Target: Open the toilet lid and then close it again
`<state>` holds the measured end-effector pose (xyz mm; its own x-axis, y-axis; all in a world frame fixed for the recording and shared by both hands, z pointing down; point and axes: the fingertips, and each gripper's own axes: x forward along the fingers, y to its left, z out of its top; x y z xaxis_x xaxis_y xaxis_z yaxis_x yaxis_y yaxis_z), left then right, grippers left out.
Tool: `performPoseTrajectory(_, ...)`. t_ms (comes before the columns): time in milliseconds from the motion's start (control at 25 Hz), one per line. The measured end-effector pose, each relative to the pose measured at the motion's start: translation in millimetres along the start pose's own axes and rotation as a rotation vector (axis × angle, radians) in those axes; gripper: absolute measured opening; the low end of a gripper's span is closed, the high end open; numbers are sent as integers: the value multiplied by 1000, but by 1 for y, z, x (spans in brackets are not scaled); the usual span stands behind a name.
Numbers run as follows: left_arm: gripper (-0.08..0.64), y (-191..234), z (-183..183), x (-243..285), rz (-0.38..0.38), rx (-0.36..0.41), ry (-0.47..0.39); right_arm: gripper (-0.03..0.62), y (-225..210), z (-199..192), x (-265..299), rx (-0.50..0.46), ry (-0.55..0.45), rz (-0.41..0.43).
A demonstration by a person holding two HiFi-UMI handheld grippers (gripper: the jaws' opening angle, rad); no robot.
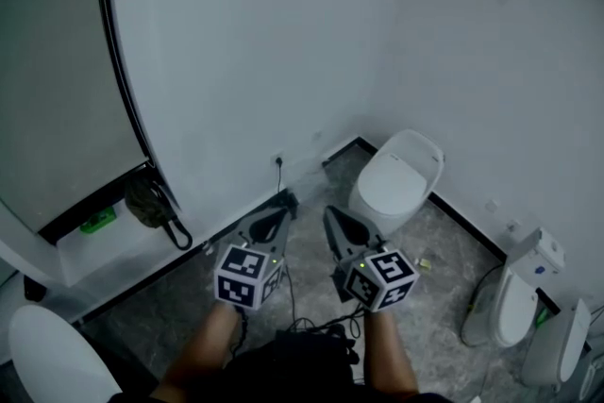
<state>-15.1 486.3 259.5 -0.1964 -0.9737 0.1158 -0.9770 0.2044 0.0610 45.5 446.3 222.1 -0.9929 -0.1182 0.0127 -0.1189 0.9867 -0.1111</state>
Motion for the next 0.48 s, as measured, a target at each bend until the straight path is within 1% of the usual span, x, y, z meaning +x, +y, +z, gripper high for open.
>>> performPoseTrajectory(80, 8, -5, -2, 4, -14, 3, 7, 11, -5, -3, -3, 13, -3, -16)
performPoseTrajectory(240, 8, -12, -8, 18, -48, 12, 25, 11, -20, -10, -10, 3, 24, -76)
performPoseTrajectory(320, 8, -20, -12, 27, -67, 13, 38, 11, -32, -13, -17, -2, 34, -109)
performPoseTrajectory(480, 8, -39, -16, 49, -109, 10, 54, 11, -61, -15, -32, 25, 31, -160)
